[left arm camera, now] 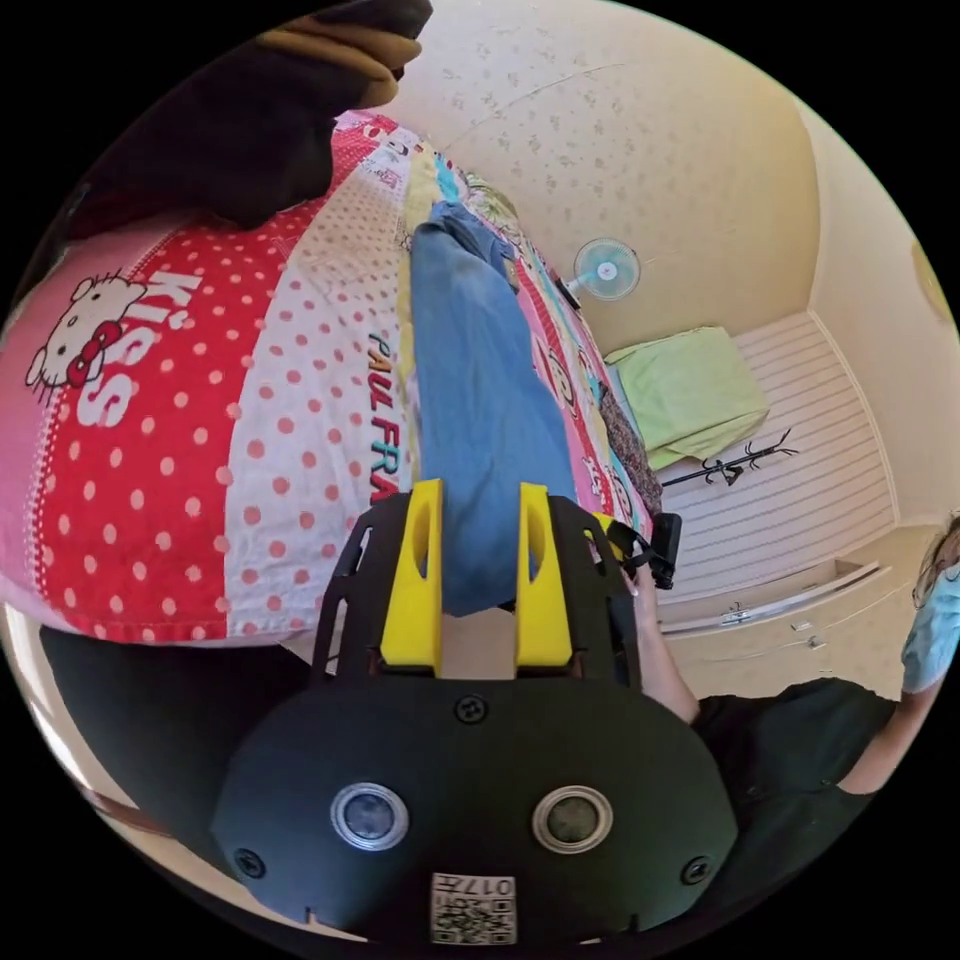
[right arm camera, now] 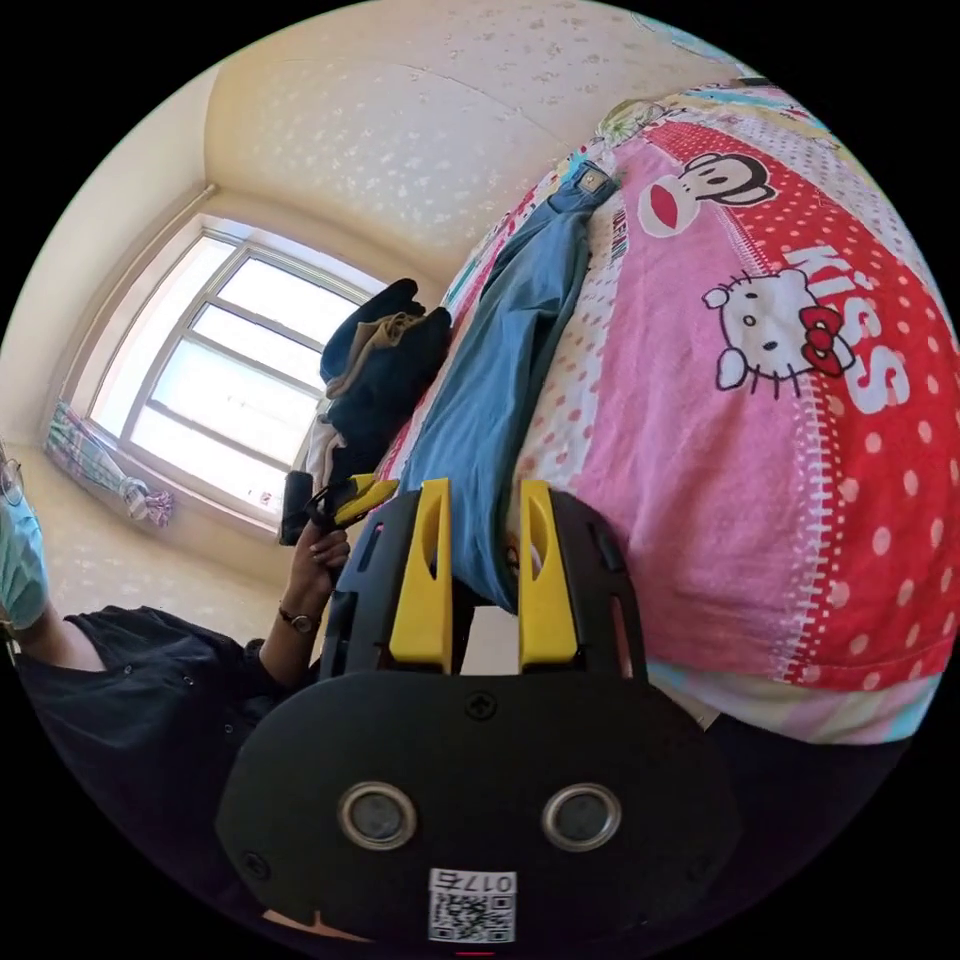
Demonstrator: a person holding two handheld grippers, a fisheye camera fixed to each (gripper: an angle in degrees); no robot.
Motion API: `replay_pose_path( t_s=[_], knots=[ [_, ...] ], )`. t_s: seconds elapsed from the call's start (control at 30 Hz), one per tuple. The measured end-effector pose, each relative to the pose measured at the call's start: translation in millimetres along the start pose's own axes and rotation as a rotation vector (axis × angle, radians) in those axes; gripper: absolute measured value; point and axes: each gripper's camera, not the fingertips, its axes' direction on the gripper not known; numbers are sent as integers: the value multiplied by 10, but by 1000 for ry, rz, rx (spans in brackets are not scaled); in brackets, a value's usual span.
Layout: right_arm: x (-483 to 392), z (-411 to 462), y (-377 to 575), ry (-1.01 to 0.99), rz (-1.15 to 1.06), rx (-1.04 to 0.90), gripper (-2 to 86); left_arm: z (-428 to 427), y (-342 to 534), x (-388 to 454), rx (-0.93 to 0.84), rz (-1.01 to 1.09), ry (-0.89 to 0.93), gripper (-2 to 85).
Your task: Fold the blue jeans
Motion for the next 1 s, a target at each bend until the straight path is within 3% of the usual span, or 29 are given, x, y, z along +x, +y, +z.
replay_pose_path(
  t_s=[0.07,0.23,0.43,0.53,0.63,0.73,0.83,1.0],
  knots=[
    [-25,237,-164,-29,5,-111,59,348,-144,-57,-136,-25,4,78],
    [-171,161,-291,39,-19,-273,30,418,-96,18,-258,15,14,6],
    [-332,-178,70,107,-25,-465,15,477,302,121,-558,75,105,-1],
    [-261,-240,159,199,39,-504,11,532,404,119,-670,83,13,14],
    [-169,-400,35,158,104,-474,9,271,209,135,-520,62,-62,52],
    [-158,-642,-258,78,126,-335,10,6,-209,373,-291,181,18,51],
    [-245,-701,-694,-6,83,-263,15,18,-630,615,-128,348,-74,46],
    [-446,-451,-1584,-86,1,-195,42,504,-923,404,-138,422,-64,40]
  ],
)
